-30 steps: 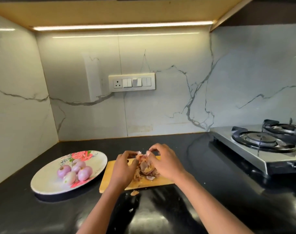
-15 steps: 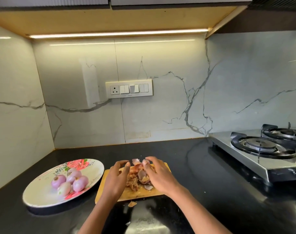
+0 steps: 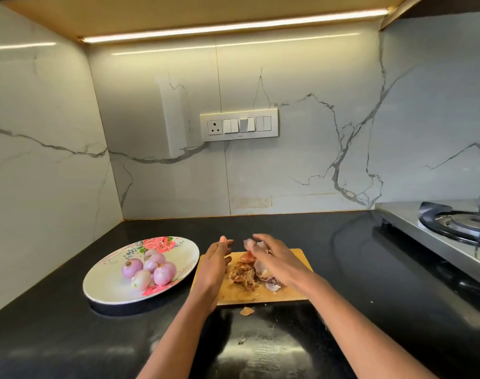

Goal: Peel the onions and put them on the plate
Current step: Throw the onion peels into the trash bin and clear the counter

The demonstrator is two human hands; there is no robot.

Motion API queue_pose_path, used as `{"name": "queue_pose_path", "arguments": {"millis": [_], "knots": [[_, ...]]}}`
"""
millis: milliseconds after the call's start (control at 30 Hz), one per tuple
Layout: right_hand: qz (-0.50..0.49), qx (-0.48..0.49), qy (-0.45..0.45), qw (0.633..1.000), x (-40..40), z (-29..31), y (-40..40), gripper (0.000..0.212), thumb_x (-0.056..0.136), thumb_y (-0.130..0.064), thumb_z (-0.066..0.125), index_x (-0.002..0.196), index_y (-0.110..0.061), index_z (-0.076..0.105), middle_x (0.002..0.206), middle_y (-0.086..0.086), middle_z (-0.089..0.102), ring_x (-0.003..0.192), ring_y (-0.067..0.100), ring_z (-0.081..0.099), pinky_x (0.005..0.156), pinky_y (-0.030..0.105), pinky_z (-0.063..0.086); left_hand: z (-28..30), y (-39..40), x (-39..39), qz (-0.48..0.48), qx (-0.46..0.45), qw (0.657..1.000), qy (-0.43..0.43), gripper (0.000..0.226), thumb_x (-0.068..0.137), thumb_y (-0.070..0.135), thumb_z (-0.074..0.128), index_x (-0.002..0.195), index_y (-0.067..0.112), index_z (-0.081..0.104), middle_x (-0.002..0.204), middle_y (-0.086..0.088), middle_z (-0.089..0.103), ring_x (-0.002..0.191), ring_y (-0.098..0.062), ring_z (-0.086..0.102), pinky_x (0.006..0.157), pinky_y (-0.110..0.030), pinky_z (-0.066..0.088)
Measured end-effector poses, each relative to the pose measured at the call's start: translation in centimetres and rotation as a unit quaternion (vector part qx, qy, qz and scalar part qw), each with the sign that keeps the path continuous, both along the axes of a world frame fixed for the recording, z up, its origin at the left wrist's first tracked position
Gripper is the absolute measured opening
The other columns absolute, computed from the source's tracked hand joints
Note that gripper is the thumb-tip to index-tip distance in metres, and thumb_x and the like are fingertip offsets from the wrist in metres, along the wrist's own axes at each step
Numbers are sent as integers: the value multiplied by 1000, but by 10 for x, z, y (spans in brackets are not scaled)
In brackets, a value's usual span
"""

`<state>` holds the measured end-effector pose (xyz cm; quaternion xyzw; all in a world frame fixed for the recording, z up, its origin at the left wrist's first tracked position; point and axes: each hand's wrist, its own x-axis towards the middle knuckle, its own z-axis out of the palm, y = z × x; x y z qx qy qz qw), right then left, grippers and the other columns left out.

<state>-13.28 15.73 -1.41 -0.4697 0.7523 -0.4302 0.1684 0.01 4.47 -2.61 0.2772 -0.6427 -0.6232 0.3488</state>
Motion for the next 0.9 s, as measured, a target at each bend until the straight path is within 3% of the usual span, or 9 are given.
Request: {"name": "queue_pose_path", "arguments": {"millis": [100,233,333,533,633,800,900], "knots": [[18,41,42,998,7,-6,-10,96,66,-100,40,149,-50,33,156,-10,38,139,16,43,112,42,40,-2,-2,-1,10,16,1000,18,43,107,51,36,122,23,64,130,-7,62,125,-23,57,114,-43,42],[42,73,105,991,9,-3,-12,108,55,-98,56,149,-50,32,157,-10,37,142,16,40,114,41,40,-3,-6,1,23,67,996,51,44,108,48,34,121,18,64,125,-7,61,124,-25,54,114,-44,41],[48,100,154,982,11,-2,-9,101,61,-87,68,148,-48,35,159,-8,37,145,20,36,116,43,37,-1,-4,2,21,80,995,59,45,109,46,34,122,15,64,125,-9,62,122,-25,55,112,-41,43],[38,87,160,983,7,-3,-13,81,69,-72,76,140,-43,48,140,-2,52,128,21,51,107,42,45,5,-3,8,28,69,996,50,42,109,45,37,119,15,65,121,-8,66,116,-22,61,102,-36,49],[61,69,97,991,2,-3,-11,79,74,-76,66,143,-44,46,149,-6,44,133,17,48,108,38,43,6,-3,16,21,17,1000,-4,31,108,37,46,120,16,64,116,-4,66,108,-18,62,91,-33,53],[41,-19,20,999,-2,16,3,49,98,-64,43,140,-38,50,142,-12,52,128,6,48,102,31,41,9,-5,19,0,-112,988,-105,31,104,37,53,127,19,63,120,2,67,112,-17,62,102,-40,51],[41,4,44,998,-5,19,8,65,90,-73,49,145,-41,43,152,-7,44,139,14,43,106,34,38,13,-5,19,-8,-120,987,-106,36,107,40,43,130,18,61,129,-1,64,119,-19,58,106,-42,48]]}}
